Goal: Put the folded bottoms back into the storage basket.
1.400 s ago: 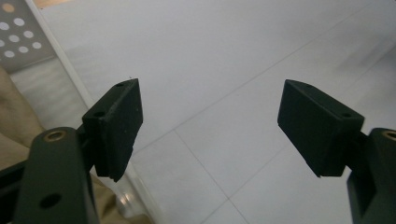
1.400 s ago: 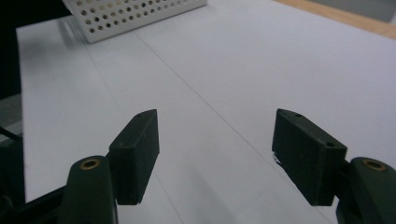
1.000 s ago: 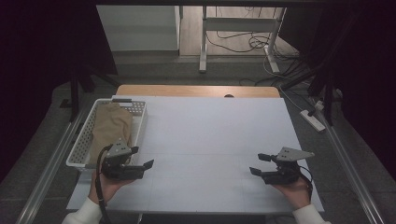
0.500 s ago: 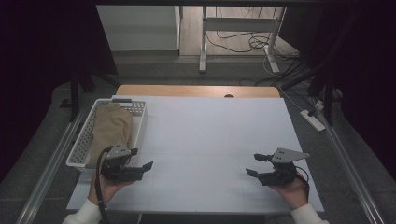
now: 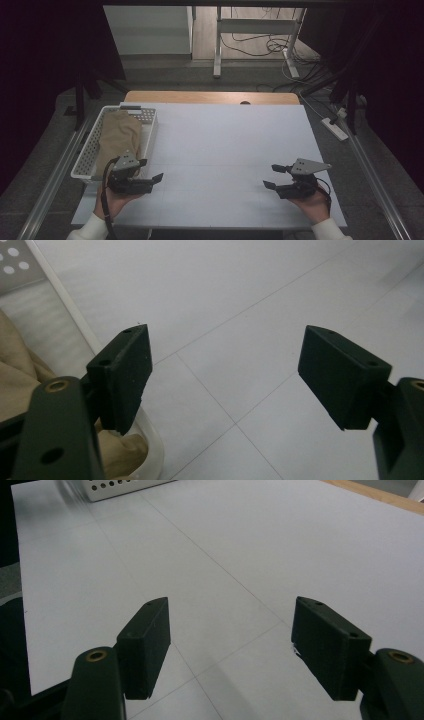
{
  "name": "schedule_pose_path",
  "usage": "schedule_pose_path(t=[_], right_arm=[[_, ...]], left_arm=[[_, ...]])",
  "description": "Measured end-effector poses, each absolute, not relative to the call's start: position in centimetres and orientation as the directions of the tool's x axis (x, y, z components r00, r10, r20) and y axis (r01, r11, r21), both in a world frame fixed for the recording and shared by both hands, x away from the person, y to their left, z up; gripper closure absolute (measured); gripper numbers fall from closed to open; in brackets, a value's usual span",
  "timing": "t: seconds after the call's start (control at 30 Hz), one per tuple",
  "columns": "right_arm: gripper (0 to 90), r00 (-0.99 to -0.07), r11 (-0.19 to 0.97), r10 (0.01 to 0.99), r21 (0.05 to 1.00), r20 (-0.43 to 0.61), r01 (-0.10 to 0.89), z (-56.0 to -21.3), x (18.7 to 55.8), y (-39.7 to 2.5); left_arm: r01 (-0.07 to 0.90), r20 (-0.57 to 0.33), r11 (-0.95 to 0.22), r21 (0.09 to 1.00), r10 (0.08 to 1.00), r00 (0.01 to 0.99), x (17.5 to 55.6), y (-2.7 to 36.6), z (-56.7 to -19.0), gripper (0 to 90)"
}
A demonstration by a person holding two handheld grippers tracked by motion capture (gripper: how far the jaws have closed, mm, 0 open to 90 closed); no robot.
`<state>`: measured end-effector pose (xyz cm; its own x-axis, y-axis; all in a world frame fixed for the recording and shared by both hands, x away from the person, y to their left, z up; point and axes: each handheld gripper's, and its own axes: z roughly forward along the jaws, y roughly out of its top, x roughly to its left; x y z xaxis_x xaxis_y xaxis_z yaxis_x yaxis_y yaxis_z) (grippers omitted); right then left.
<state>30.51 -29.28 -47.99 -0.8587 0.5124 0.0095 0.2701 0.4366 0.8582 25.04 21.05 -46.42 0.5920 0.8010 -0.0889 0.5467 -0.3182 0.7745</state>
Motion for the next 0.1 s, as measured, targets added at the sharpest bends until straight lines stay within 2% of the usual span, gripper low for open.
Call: schedule_pose_path(t=[0.1], right_arm=[[31.5, -0.862, 0.437, 0.507, 0.859, 0.011, 0.268, -47.94, 30.49, -29.26]], left_arm=[[0.546, -0.085, -0.325, 0.772, 0.8, 0.594, 25.06, 20.91, -46.47, 21.9]])
